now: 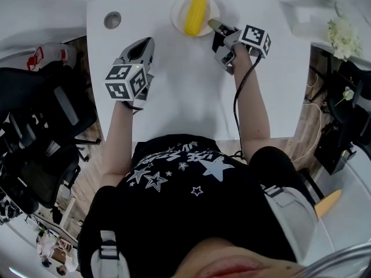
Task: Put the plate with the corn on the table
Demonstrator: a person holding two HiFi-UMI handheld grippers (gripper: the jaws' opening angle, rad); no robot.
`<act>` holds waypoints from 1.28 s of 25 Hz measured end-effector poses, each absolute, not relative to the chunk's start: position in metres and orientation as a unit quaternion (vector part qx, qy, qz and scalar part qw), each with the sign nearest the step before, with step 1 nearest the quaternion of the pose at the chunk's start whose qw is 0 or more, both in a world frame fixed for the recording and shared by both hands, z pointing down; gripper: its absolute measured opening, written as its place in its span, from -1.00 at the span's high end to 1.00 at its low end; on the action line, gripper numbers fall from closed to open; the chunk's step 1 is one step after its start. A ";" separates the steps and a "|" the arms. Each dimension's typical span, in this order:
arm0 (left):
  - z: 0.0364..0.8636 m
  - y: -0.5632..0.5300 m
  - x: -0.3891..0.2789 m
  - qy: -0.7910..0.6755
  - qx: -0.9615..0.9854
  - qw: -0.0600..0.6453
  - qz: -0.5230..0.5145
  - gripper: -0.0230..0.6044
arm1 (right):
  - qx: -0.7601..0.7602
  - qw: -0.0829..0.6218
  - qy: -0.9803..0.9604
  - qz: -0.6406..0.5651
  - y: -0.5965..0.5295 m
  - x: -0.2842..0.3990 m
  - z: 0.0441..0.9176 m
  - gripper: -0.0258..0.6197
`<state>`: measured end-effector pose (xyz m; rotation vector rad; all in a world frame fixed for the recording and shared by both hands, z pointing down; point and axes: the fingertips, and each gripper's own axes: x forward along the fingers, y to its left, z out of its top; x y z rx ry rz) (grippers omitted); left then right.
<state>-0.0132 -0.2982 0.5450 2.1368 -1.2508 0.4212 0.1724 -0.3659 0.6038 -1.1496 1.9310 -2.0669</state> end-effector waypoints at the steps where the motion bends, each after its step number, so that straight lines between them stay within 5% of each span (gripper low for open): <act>1: 0.545 -0.298 -0.013 -0.473 0.809 0.310 0.160 0.91 | -0.381 0.043 0.630 -0.675 -0.367 0.173 0.603 0.88; 17: 0.539 -0.282 -0.004 -0.474 0.809 0.308 0.162 0.91 | -0.459 -0.063 0.634 -0.619 -0.372 0.181 0.608 0.79; 29: 0.529 -0.270 0.003 -0.474 0.814 0.296 0.161 0.91 | -0.511 -0.134 0.650 -0.546 -0.374 0.188 0.603 0.56; 32: 0.528 -0.269 0.004 -0.474 0.815 0.293 0.161 0.91 | -0.515 -0.181 0.665 -0.510 -0.374 0.188 0.602 0.37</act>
